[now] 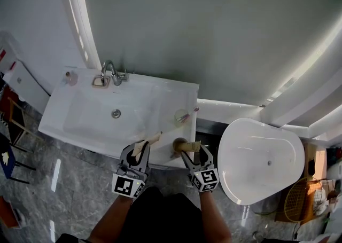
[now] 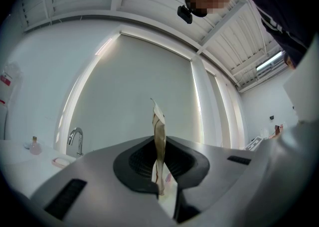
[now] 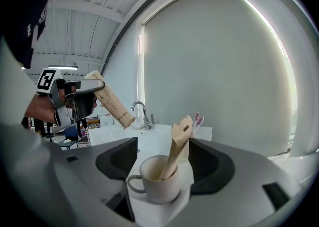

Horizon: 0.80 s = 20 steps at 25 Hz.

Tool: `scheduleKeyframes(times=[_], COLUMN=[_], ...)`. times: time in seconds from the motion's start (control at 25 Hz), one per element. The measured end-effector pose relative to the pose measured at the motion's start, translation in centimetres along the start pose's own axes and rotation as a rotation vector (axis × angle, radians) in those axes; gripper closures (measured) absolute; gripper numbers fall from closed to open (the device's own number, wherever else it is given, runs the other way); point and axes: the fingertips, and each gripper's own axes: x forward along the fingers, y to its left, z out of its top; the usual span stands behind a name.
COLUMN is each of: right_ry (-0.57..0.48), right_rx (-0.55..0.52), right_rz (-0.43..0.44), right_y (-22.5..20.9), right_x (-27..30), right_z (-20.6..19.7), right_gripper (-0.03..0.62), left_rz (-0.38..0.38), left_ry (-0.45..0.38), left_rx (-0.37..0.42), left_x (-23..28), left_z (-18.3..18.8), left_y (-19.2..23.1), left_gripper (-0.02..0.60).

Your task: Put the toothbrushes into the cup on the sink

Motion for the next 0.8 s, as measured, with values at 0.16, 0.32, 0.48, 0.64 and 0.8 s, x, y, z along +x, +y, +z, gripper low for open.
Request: scheduleKeyframes(times=[0.16,0.32,0.48,0.64,0.8], right_ry=[-0.017,-0.036,-0.040,-0.044,-0.056], right_rx=[0.000,-0.012,-0.019,-0.018,-0.015], right_rz=[-0.011,-0.011,0.003,0.008,0.012], right_y=[-0.4,-0.5,-0.3,0.0,0.1], right_x=[-0.5,-1.1,-1.5,-2.3,-3.2], right_z=[0.6,2.3,4.1,5.8,7.8], right_gripper=[0.280,0.281,0.281,0.281,0.281], left_rz=[-0.001,-0.001,0.001,0.003,0.005], left_ry=[-0.003,0.000,0.006,0.008,0.002], left_rx=[-0.001,0.001,0.001,0.000,0.007], left_x=[0.1,0.3,0.6,0.9,1.3], left_z=[0.3,0.9,2.1,3.7,5.1], left_y=[-0.2,-0.5,-0.9,-1.4,-2.0], left_gripper=[0.534,0.535,0.534,0.534,0.534])
